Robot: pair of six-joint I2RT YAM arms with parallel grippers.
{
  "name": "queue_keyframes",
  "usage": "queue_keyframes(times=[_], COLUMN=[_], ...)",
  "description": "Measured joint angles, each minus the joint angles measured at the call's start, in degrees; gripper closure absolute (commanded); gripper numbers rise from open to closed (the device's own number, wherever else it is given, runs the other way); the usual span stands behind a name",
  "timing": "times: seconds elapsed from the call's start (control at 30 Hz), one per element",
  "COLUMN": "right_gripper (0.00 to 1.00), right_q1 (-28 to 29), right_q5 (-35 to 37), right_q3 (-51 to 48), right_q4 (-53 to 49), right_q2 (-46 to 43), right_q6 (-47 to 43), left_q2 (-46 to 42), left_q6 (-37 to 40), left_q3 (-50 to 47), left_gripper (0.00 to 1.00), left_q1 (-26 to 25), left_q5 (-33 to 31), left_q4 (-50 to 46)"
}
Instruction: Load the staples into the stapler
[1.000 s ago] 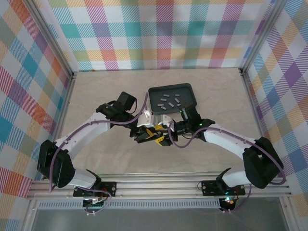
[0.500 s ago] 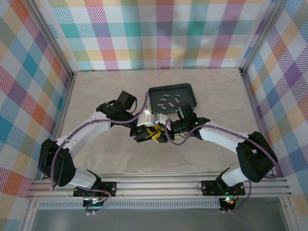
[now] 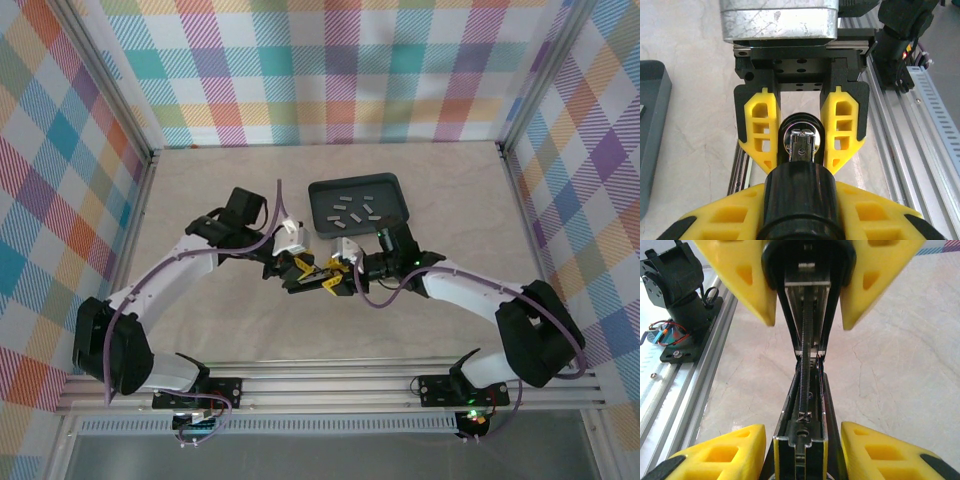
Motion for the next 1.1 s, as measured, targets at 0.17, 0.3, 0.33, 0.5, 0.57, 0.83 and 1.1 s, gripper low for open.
queue_keyframes(times=[0.17,0.3,0.33,0.5,0.57,0.83,1.1], right_gripper=[0.86,0.90,0.90,0.92,0.94,0.96,0.98], right_q1=[-1.62,-3.89,-4.55,-7.37,-7.78,-8.37,-8.39], right_q5=[-1.22,-2.97,-3.32,-4.31,-4.31,-2.16,-0.66], right_q3=[-4.94,-10.58,-11.52,-14.32,-14.91,-16.33,-16.33], right_q4=[5.62,10.03,10.80,12.98,13.25,10.34,7.04], right_q2=[-1.90,-5.70,-6.51,-9.75,-10.23,-12.70,-12.17], right_q6=[2.19,5.44,6.05,7.91,8.11,7.61,5.88], left_q2=[-3.56,-8.48,-9.66,-13.11,-13.38,-13.64,-9.99], left_q6=[-2.43,-6.84,-8.07,-13.05,-14.14,-16.41,-14.78], left_q3=[-3.89,-9.81,-11.08,-14.43,-14.80,-16.68,-16.59], left_gripper=[0.90,0.91,0.91,0.90,0.90,0.90,0.90], left_q1=[3.10,6.43,7.17,8.35,8.35,7.52,2.08], left_q5=[3.21,5.95,6.21,4.44,3.04,-4.44,-12.59], left_q4=[3.50,8.13,9.31,13.00,13.14,11.72,9.09])
